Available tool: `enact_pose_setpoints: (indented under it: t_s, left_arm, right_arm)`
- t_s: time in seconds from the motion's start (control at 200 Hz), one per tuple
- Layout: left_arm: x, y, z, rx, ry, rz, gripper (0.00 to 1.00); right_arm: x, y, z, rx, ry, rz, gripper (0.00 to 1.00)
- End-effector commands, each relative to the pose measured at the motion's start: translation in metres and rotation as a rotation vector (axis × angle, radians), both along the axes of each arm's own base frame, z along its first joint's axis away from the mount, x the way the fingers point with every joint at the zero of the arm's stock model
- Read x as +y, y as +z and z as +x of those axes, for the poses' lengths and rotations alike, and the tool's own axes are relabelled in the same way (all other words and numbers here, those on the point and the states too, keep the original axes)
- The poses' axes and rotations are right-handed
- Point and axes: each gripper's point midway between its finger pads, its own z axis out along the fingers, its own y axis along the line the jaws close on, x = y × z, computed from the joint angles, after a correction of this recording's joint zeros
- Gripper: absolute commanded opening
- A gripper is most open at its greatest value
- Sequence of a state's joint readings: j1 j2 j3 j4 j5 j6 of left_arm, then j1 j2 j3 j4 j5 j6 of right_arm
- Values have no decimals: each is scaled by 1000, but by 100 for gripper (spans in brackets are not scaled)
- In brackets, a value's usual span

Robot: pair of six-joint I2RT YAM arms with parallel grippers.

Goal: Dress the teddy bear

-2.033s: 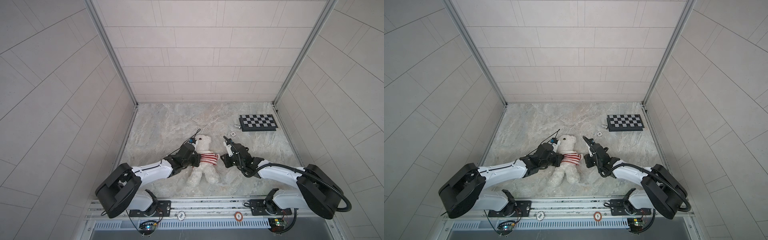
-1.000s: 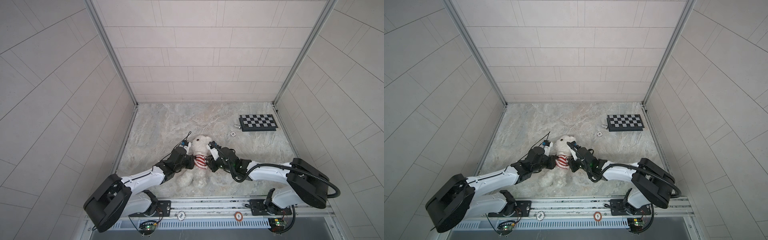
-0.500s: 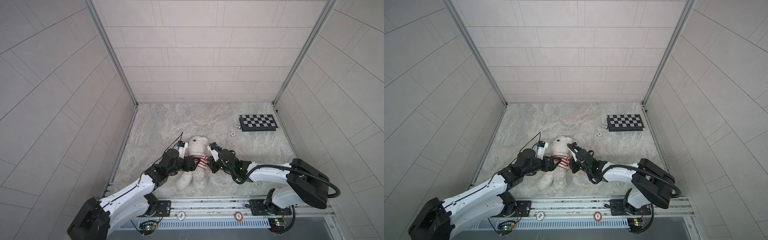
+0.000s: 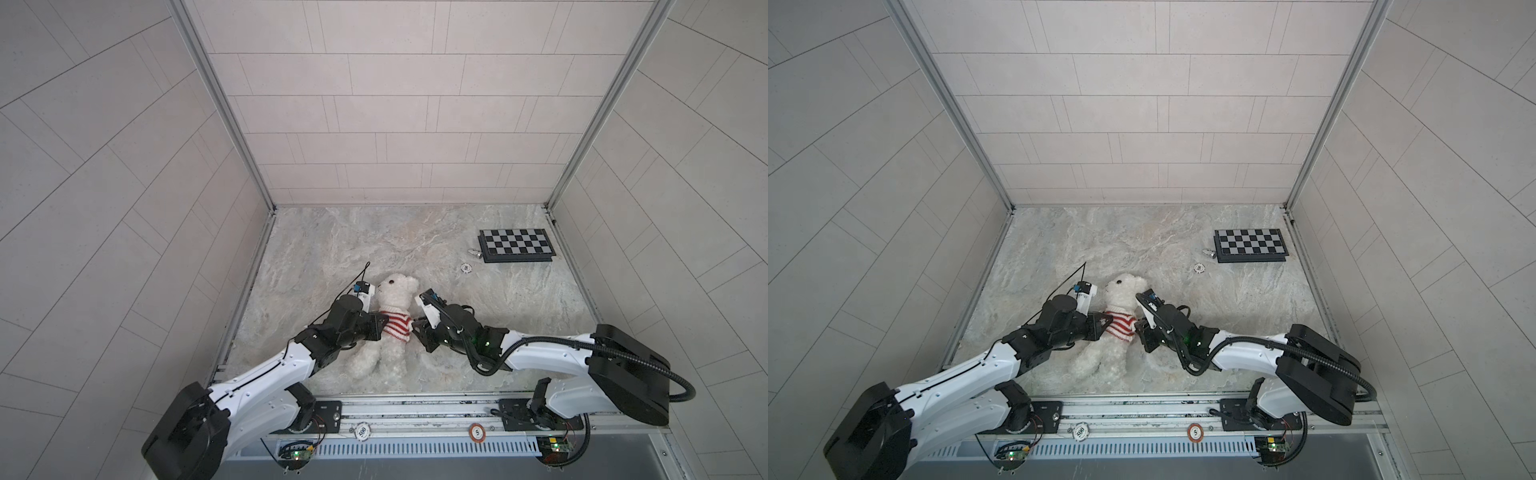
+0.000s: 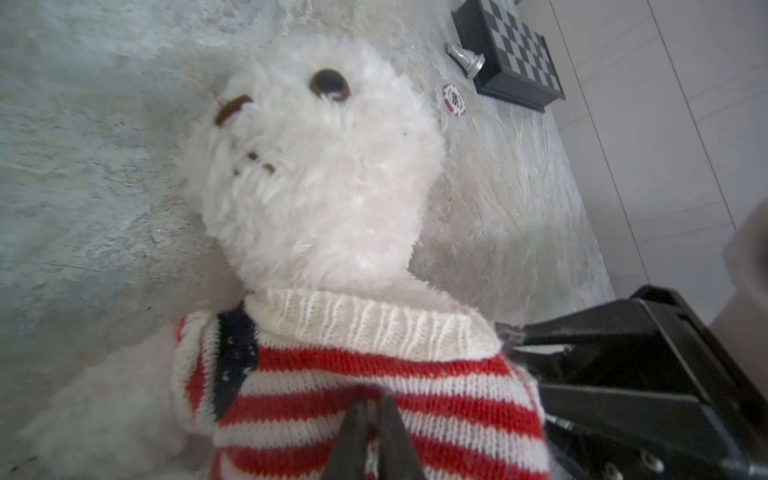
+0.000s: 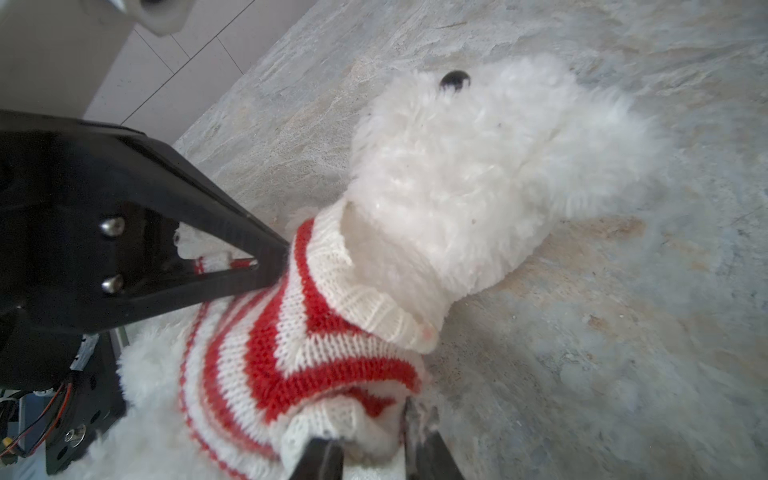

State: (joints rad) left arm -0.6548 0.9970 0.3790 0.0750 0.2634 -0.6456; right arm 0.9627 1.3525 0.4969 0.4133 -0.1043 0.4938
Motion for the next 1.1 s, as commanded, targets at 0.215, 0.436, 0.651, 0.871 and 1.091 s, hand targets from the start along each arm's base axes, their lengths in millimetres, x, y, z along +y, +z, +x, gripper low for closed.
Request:
enact_pose_setpoints:
  t_s: [0.215,0.436,0.651,0.871,1.091]
  left_arm:
    - [9,-15,1,18,38,41,0]
    - [8,-17,1,28,31,44,0]
    - [8,-21,0,39,29,44,0]
    - [8,-22,0,41,27,45,0]
    - [9,-28,-1,46,20,55,0]
  right_arm:
    - [-19,8,-6,-52,-68,51,20]
    - [-32,1,-14,-24,-95,-3,6]
    - [-19,2,-14,-25,-63,5,0]
    - [2,7,-8,-57,-10,21,0]
    - [8,10,0,-92,-19,12,0]
